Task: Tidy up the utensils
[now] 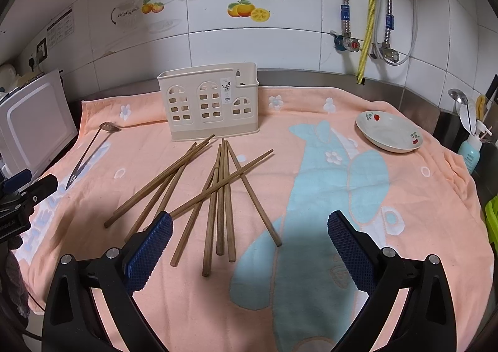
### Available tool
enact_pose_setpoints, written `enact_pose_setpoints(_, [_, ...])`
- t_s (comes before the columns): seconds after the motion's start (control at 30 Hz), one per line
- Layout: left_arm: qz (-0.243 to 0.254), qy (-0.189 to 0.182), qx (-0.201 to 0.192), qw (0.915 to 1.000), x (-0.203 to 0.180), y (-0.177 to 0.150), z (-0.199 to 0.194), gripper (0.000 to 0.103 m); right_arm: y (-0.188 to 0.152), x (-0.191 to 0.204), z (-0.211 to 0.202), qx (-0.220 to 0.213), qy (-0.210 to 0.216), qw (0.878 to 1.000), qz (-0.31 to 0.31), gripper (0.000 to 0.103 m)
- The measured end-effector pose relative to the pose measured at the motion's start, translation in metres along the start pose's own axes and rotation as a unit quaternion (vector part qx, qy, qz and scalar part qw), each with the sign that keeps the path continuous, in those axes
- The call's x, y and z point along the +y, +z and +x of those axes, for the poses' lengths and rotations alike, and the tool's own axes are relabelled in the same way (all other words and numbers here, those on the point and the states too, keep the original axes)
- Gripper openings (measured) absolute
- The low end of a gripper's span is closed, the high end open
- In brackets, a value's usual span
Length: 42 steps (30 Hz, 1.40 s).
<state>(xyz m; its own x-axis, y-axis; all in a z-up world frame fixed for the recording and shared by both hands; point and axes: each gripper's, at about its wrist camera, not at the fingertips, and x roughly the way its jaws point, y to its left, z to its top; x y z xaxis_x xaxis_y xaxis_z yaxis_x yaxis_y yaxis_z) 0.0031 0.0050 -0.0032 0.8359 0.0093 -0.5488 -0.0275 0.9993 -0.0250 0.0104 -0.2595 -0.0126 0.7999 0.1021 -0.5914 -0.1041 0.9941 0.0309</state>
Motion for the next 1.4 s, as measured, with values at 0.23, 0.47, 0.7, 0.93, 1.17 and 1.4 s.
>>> enact_pose_setpoints(0.23, [0.003, 0.001, -0.002, 1.0, -0.001, 0.0, -0.001, 0.097, 0.0, 0.001, 0.0, 0.0, 0.0, 1.0, 0.001, 0.097])
enact_pose_setpoints(0.47, [0.005, 0.001, -0.002, 1.0, -0.002, 0.0, -0.001, 0.097, 0.0, 0.001, 0.001, 0.001, -0.001, 1.0, -0.001, 0.097])
enact_pose_setpoints(0.7, [0.007, 0.0, 0.001, 1.0, -0.006, 0.0, 0.002, 0.097, 0.0, 0.001, 0.004, 0.004, -0.001, 1.0, 0.001, 0.096])
enact_pose_setpoints(0.93, [0.013, -0.008, 0.007, 0.9999, -0.01, 0.002, 0.01, 0.097, 0.001, 0.001, 0.014, 0.01, 0.002, 1.0, -0.001, 0.096])
enact_pose_setpoints(1.17, [0.027, -0.024, 0.013, 0.9993, -0.016, 0.005, 0.017, 0.097, 0.003, -0.004, 0.021, 0.014, 0.005, 1.0, 0.002, 0.095])
enact_pose_setpoints(1.4, [0.047, -0.055, 0.032, 0.9969, -0.024, 0.004, 0.03, 0.084, 0.003, -0.009, 0.028, 0.022, 0.007, 1.0, 0.003, 0.091])
